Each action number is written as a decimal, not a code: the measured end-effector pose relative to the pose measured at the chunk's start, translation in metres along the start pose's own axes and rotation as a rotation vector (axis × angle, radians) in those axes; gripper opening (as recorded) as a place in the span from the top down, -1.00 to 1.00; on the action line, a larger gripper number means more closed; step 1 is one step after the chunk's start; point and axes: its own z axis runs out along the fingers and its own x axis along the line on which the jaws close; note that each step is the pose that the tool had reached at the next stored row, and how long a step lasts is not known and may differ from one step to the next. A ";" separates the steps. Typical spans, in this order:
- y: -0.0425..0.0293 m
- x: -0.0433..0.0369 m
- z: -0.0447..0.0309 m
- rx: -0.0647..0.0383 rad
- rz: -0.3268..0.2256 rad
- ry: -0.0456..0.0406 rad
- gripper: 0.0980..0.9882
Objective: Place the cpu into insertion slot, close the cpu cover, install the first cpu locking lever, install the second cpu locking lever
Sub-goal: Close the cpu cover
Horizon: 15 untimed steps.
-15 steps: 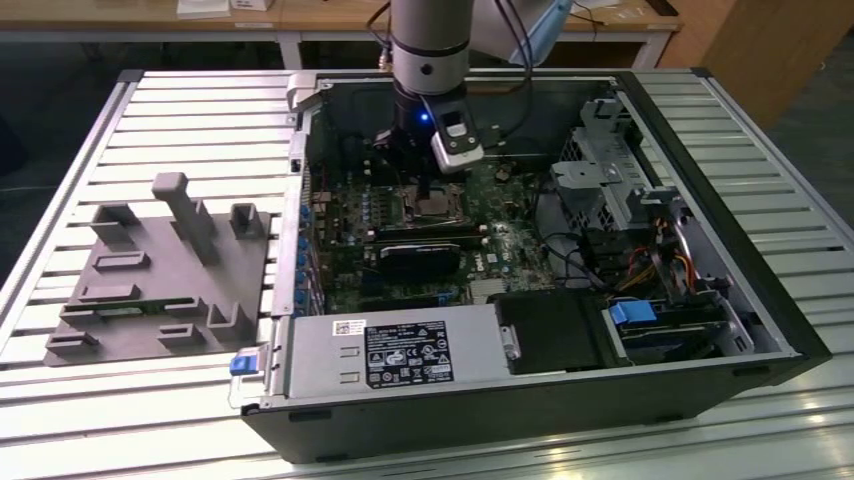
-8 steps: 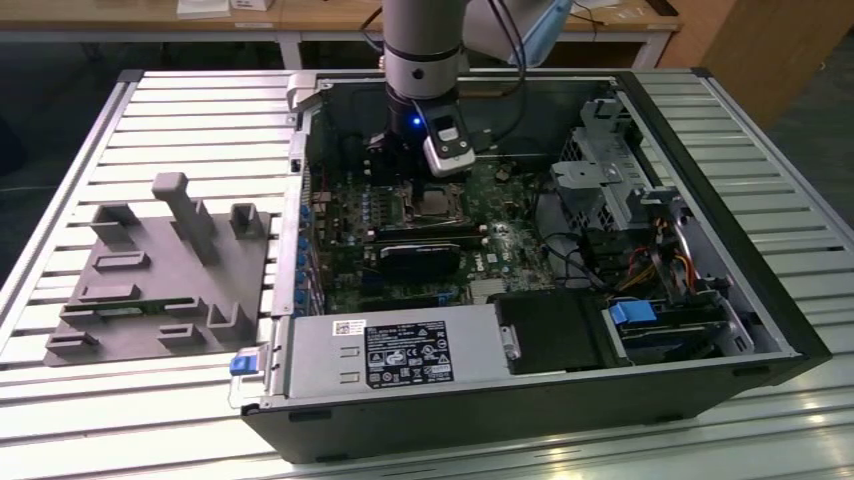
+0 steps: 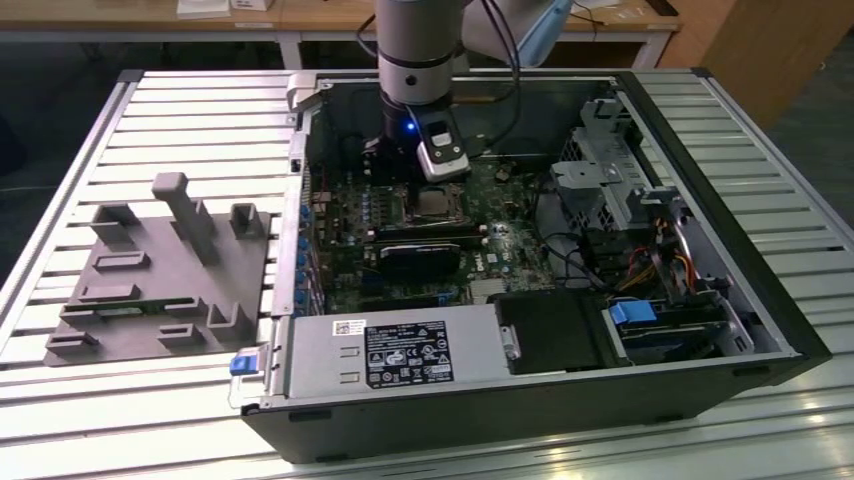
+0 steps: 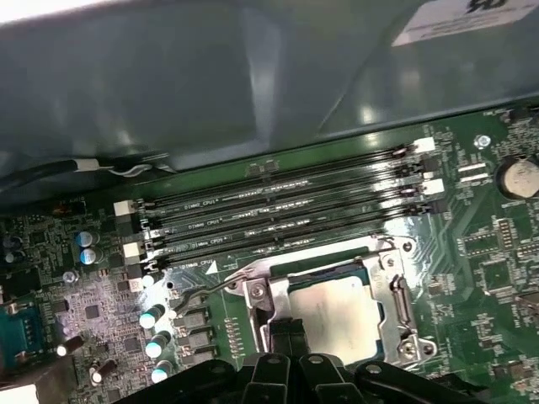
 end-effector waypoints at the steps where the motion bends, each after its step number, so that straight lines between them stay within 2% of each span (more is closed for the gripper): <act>1: -0.0002 0.0007 0.0009 0.000 0.000 0.0000 0.99; 9: -0.0012 0.0043 0.0067 0.000 0.000 0.0000 0.99; 15: -0.0012 0.0044 0.0077 0.000 0.000 0.0001 0.99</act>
